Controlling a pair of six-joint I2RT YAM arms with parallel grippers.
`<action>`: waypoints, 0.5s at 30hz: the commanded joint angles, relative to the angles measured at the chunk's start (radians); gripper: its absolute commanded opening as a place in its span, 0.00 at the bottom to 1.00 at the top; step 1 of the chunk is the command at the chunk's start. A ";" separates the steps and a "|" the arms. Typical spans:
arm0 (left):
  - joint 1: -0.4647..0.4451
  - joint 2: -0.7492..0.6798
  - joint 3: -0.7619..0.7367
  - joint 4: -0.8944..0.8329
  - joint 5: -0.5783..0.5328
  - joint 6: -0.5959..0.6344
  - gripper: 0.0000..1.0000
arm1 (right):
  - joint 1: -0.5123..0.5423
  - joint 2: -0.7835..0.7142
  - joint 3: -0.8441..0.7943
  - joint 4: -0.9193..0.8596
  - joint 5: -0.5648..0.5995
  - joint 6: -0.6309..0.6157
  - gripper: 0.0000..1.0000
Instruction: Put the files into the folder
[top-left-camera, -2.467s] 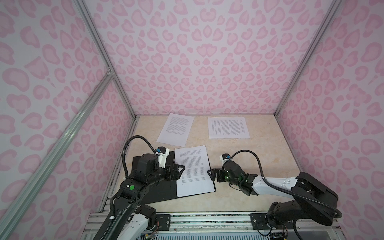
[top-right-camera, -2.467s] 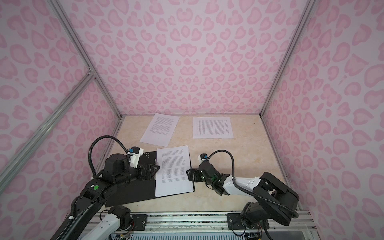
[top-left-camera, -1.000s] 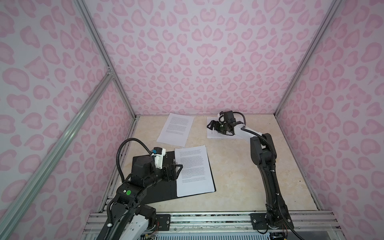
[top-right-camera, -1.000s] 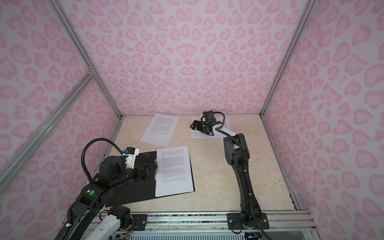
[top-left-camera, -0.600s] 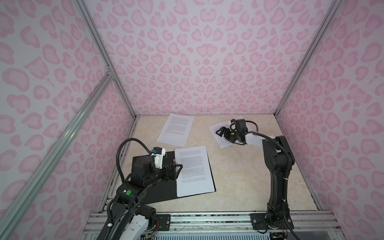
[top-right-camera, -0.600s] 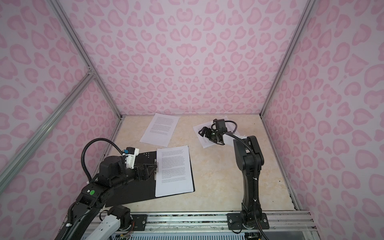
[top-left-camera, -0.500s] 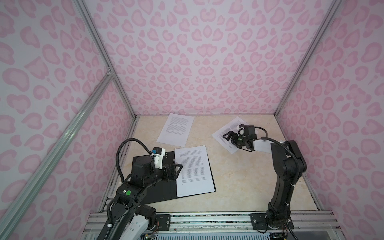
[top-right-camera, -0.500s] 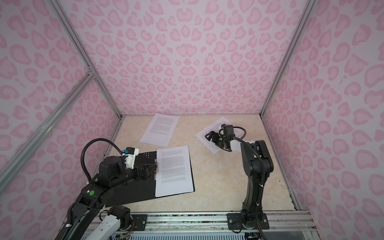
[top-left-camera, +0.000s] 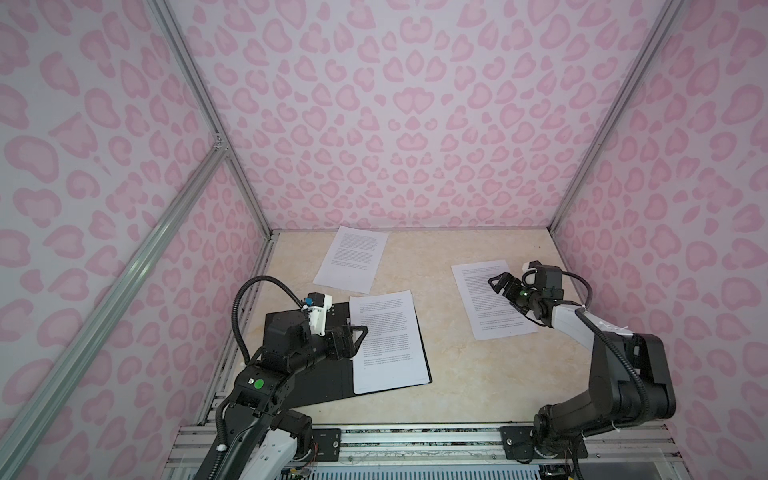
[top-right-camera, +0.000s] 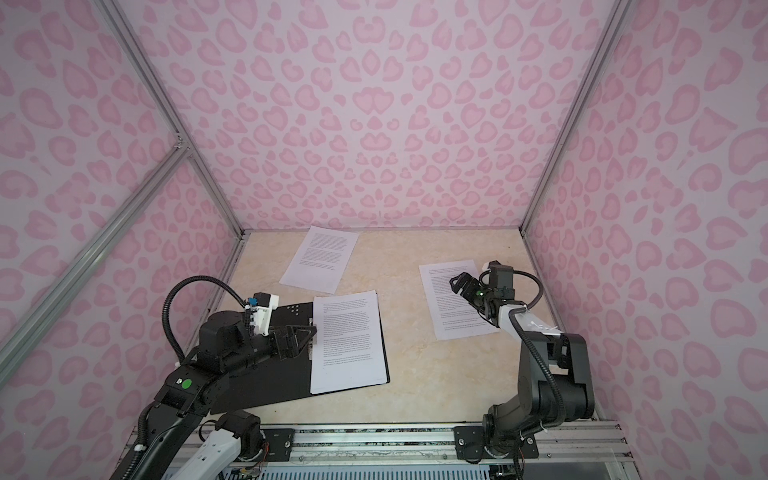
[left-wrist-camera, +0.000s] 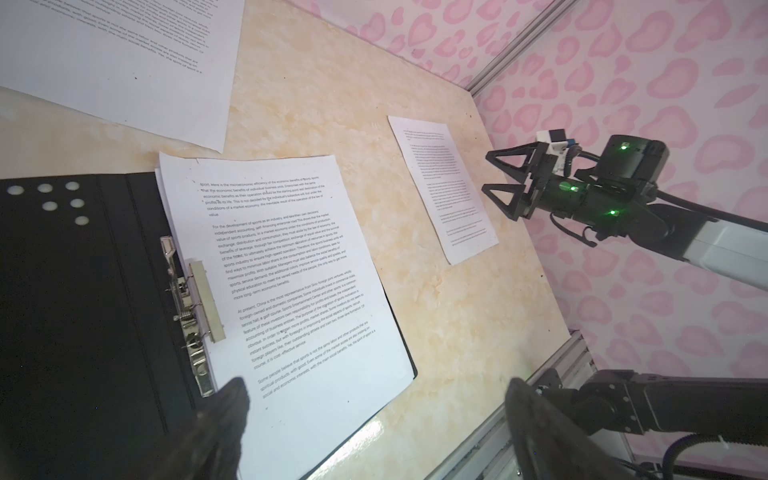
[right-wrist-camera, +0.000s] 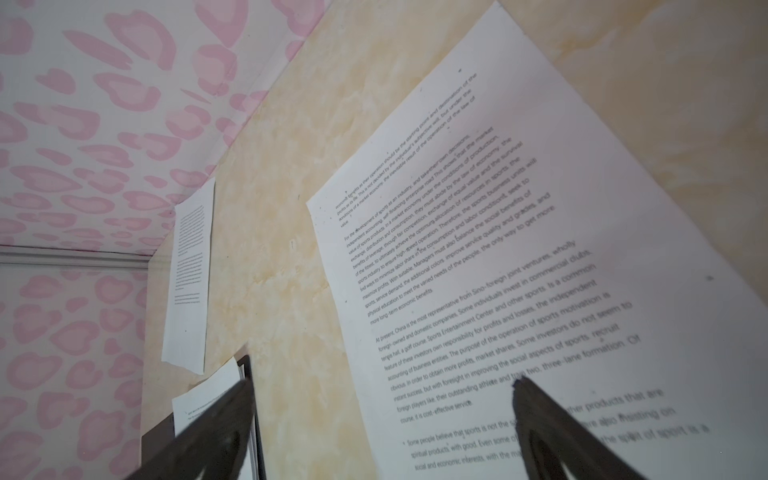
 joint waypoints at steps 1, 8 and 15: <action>0.001 -0.024 -0.075 0.201 0.054 -0.160 0.97 | 0.001 0.060 0.048 -0.035 0.045 -0.022 0.97; -0.118 0.110 -0.130 0.384 0.056 -0.266 0.97 | 0.005 0.110 0.006 0.028 0.004 0.014 0.97; -0.416 0.542 0.061 0.492 -0.026 -0.239 0.98 | 0.009 0.030 -0.189 0.124 -0.025 0.091 0.97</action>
